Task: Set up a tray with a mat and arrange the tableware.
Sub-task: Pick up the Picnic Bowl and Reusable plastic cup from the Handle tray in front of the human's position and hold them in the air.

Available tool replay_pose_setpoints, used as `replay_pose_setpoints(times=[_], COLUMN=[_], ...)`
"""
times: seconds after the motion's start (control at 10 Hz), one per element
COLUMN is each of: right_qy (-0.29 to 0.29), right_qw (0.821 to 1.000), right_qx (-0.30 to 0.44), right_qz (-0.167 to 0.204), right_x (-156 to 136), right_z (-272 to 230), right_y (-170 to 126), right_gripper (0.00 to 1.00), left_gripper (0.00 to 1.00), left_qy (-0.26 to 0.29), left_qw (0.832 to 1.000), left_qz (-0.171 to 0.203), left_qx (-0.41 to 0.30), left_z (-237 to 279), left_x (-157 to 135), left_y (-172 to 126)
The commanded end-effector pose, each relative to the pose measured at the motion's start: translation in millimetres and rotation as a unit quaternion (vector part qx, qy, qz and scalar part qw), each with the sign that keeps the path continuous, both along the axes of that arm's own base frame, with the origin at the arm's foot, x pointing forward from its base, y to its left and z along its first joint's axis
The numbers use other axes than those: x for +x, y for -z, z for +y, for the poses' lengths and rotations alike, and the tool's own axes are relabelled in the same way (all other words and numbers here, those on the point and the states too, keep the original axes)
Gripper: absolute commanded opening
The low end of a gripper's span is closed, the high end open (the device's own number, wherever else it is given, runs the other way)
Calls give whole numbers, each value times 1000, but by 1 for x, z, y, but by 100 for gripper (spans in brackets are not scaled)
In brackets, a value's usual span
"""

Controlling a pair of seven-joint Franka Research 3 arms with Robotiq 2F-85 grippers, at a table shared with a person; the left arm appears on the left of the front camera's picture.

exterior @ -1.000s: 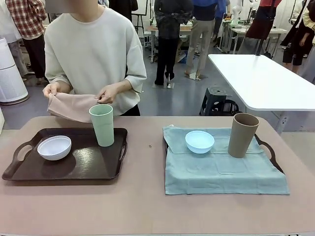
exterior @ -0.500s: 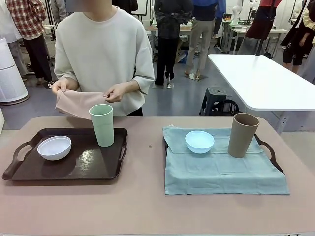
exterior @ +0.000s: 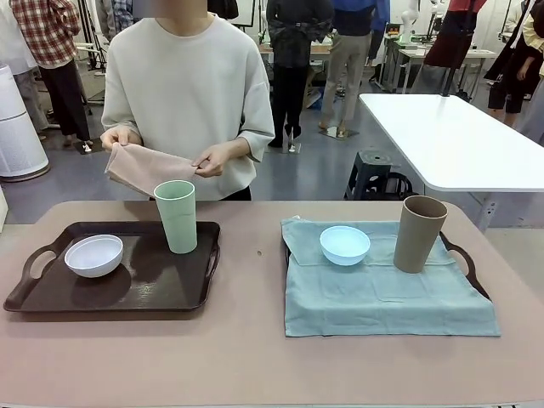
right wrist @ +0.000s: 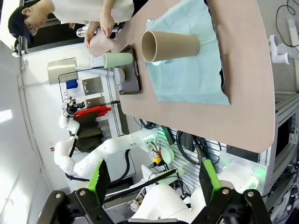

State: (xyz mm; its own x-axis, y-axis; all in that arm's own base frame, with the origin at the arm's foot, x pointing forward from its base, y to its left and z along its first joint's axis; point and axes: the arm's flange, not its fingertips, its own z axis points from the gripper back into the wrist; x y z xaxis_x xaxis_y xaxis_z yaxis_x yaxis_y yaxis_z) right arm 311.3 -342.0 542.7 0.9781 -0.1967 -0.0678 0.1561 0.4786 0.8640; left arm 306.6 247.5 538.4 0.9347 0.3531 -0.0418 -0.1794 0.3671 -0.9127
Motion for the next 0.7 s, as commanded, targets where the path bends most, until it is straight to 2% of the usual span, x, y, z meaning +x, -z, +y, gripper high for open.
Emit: replay_pose_setpoints(times=[0.0,0.5,0.6], right_qy=[-1,0,-52], right_qw=[1000,1000,998], right_qx=[7,0,6], right_qz=[-2,0,-42], right_x=[0,0,11], right_z=[0,0,9], right_y=[2,0,-6], right_gripper=[100,100,100], left_gripper=[100,100,100], left_qy=[4,4,0], left_qw=[1000,1000,1000], left_qz=[-6,-6,1], left_qx=[0,0,1], left_z=[2,2,0], left_x=[-1,-1,0], left_y=[1,1,0])
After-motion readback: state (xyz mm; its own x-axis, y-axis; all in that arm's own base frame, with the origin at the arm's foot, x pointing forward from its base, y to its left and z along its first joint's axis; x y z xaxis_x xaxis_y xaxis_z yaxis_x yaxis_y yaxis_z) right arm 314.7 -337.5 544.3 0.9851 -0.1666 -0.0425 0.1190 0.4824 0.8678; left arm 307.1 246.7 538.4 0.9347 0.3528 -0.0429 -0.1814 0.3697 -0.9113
